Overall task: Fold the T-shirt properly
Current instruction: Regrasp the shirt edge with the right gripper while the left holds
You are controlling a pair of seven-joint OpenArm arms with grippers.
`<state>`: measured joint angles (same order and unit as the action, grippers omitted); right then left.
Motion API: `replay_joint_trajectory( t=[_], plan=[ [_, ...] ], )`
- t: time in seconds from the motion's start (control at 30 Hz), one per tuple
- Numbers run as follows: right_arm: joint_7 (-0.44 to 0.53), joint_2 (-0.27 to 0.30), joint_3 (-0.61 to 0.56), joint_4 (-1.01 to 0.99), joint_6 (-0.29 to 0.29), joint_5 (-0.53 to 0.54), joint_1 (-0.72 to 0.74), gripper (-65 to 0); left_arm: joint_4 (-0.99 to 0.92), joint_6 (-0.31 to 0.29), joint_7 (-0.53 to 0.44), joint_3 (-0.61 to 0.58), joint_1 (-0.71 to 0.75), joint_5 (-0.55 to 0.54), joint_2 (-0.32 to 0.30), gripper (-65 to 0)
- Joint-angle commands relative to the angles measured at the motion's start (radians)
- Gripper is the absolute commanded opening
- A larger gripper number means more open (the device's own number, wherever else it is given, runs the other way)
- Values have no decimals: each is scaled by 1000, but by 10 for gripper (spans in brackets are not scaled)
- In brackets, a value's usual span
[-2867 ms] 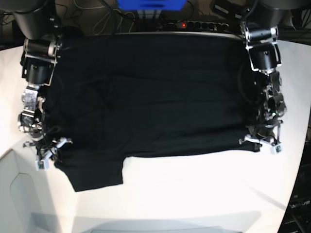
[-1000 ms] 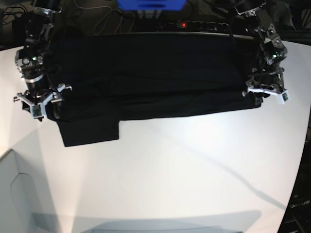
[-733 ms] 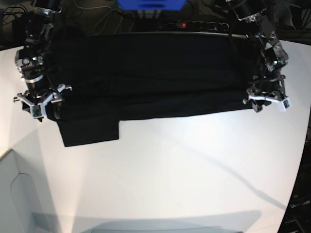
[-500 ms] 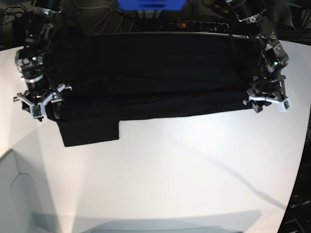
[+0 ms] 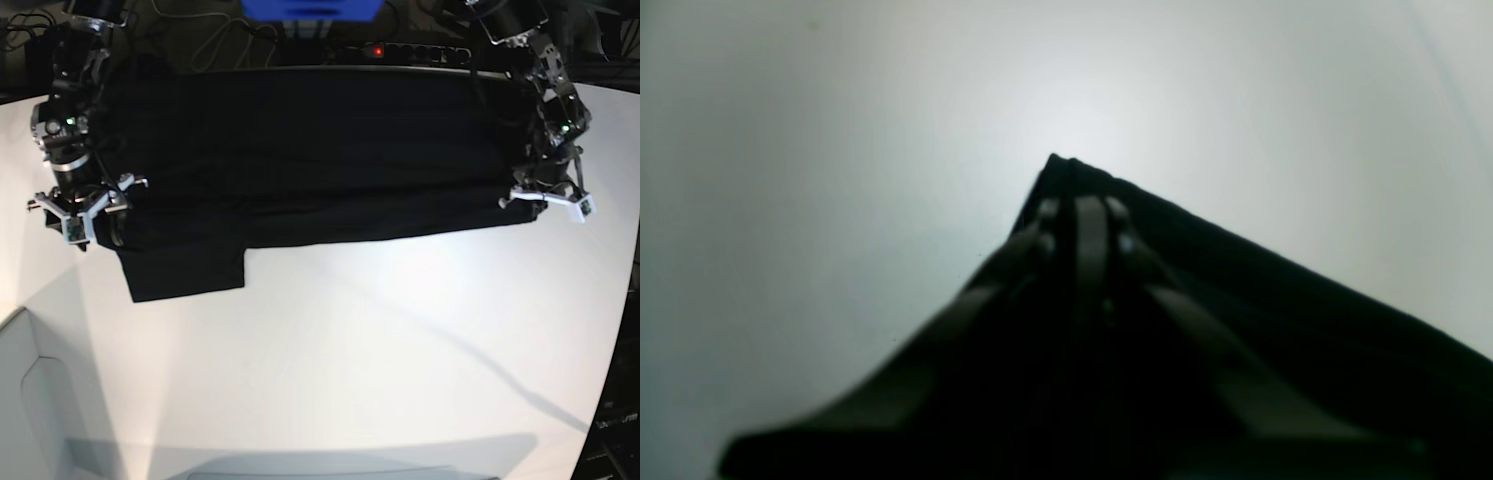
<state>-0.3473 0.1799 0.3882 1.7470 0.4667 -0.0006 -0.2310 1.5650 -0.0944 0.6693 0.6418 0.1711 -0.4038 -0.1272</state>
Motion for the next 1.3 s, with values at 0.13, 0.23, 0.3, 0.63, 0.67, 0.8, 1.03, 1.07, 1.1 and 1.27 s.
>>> replay_joint_trajectory(
  t=[0.13, 0.23, 0.3, 0.63, 0.67, 0.8, 1.03, 1.07, 1.1, 1.27],
  plan=[
    [27, 11, 5, 20, -7, 7, 25, -288, 33, -1, -21, 3, -8, -8, -10, -650],
    [27, 11, 8, 20, -7, 6, 54, -288, 73, -1, -21, 3, -2, -11, -5, -650],
    [18, 13, 4, 14, -7, 3, 84, -285, 108, -1, -21, 3, 0, -10, -5, -650],
    [-381, 68, -151, -215, -7, 1, 378, -284, 156, -1, -21, 3, 12, -8, -4, -650],
    [-399, 68, -153, -246, -7, 1, 402, -284, 156, -1, -21, 3, 14, -8, -4, -650],
    [-416, 68, -153, -364, -7, 1, 485, -281, 156, -1, -21, 3, 14, -8, -4, -650],
    [-416, 68, -153, -477, -7, 1, 520, -260, 156, -1, -21, 5, 14, -8, -4, -650],
    [-418, 68, -153, -479, -7, 1, 517, -260, 156, -1, -21, 5, 14, -8, -4, -650],
    [-418, 68, -153, -479, -7, 1, 505, -260, 156, -1, -21, 5, 14, -8, -4, -650],
    [-416, 63, -153, -480, -7, 1, 477, -261, 153, -1, -21, 5, 14, -8, -4, -650]
  ],
)
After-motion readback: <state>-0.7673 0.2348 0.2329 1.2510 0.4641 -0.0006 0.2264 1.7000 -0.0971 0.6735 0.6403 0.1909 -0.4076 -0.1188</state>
